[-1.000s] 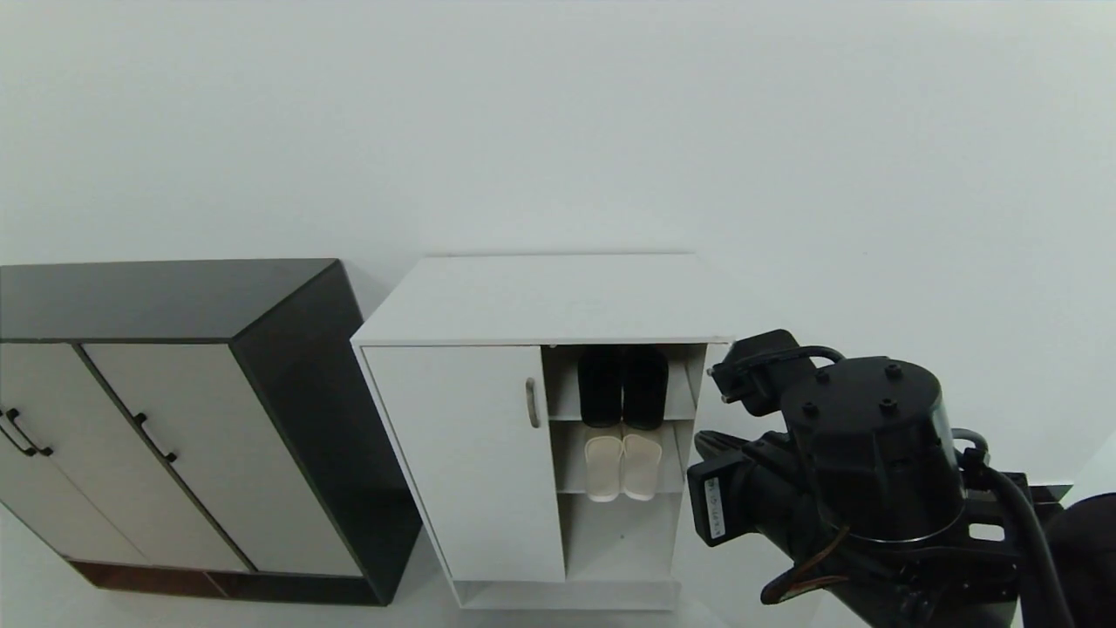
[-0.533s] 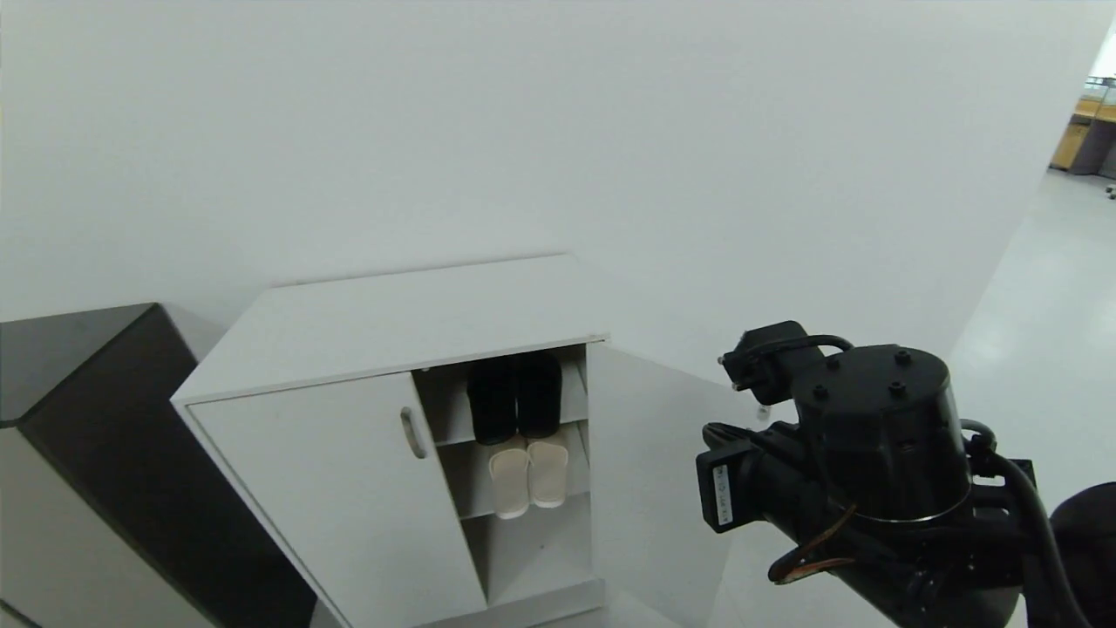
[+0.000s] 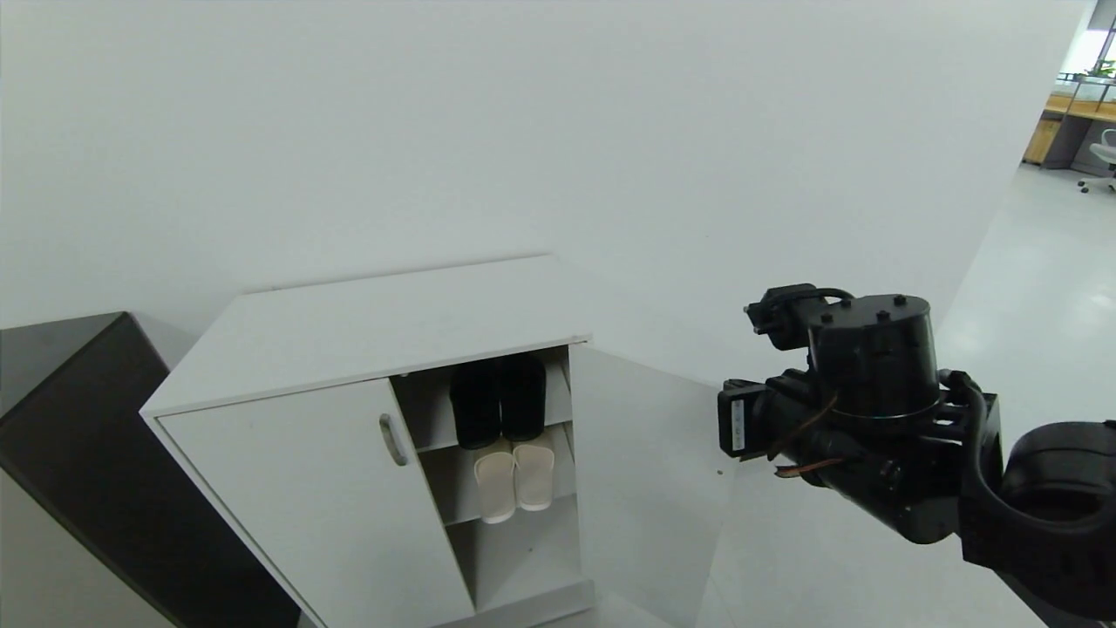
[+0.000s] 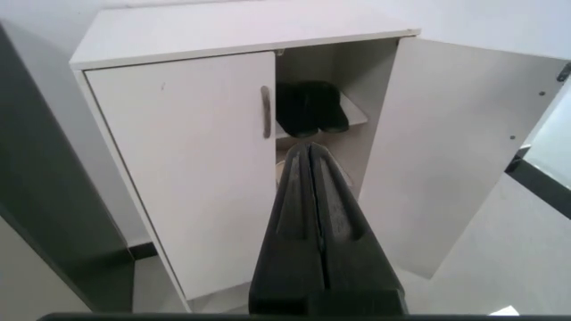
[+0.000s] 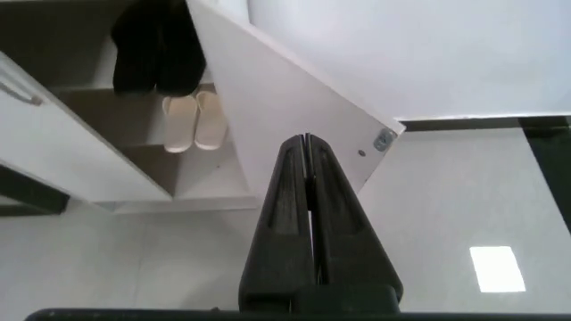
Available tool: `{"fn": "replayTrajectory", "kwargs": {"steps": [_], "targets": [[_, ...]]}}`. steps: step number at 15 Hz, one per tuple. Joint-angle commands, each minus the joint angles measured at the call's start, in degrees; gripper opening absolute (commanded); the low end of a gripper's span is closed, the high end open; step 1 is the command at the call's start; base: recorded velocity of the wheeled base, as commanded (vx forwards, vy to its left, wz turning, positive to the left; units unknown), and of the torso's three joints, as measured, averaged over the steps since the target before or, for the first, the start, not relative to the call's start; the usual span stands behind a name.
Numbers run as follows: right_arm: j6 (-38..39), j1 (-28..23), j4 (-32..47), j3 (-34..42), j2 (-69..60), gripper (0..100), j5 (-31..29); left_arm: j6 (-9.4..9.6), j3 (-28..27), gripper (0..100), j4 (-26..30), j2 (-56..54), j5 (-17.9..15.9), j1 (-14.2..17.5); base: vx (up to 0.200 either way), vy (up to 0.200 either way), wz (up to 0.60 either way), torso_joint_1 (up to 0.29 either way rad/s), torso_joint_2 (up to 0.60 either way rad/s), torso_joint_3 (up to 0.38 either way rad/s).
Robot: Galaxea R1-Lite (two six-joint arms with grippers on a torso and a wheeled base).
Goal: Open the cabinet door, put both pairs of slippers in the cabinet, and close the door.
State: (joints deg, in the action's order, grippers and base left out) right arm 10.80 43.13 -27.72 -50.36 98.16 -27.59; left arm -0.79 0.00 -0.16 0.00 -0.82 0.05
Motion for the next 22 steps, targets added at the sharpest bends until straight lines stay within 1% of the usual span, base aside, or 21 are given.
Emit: {"fn": "replayTrajectory", "kwargs": {"steps": [1, 3, 4, 5, 6, 9, 14, 17, 22], "targets": [[-0.43, -2.09, -0.23, -0.35, 1.69, 0, 0.87, 0.00, 0.00, 0, -0.02, 0.00, -0.06, 0.04, 0.000, 0.000, 0.00, 0.000, 0.00, 0.000], [-1.84, -5.95, -0.14, -4.22, 4.06, 0, 4.30, 0.00, 0.00, 0, -0.02, 0.00, -0.06, 0.04, -0.200, 0.000, 0.00, 0.005, 0.00, -0.002], [-1.92, -7.01, -0.05, -6.07, 5.46, 0, 4.91, 0.00, 0.00, 0, -0.02, 0.00, -0.06, 0.04, -0.200, 0.000, 0.00, 0.017, 0.01, -0.002], [-1.84, -8.85, 0.30, -10.29, 9.07, 0, 5.88, 0.00, 0.00, 0, -0.02, 0.00, 0.03, 0.04, -0.200, 0.000, 0.00, 0.002, 0.00, 0.002], [-1.84, -10.00, 0.39, -12.57, 11.18, 0, 5.97, 0.00, 0.00, 0, -0.02, 0.00, 0.03, 0.04, -0.200, 0.000, 0.00, -0.017, 0.00, 0.007], [-1.84, -12.63, 0.74, -20.66, 17.94, 0, 5.97, 0.00, 0.00, 0, -0.02, 0.00, 0.03, 0.04, 0.000, 0.000, 0.00, 0.000, 0.00, 0.000], [-1.75, -16.50, 9.79, -39.64, 28.58, 0, 6.05, 0.00, 0.00, 0, -0.02, 0.00, 0.03, 0.04, 0.000, 0.000, 0.00, 0.000, 0.00, 0.000], [-1.66, -17.55, 13.13, -45.35, 32.27, 0, 6.14, 0.09, 0.00, 0, -0.02, 0.00, 0.03, 0.04, 0.000, 0.000, 0.00, 0.000, 0.00, 0.000], [-1.48, -17.82, 13.31, -46.58, 35.52, 0, 6.32, 0.09, 0.00, 0, -0.02, 0.00, 0.03, 0.04, 0.000, 0.000, 0.00, 0.000, 0.00, 0.000]]}}
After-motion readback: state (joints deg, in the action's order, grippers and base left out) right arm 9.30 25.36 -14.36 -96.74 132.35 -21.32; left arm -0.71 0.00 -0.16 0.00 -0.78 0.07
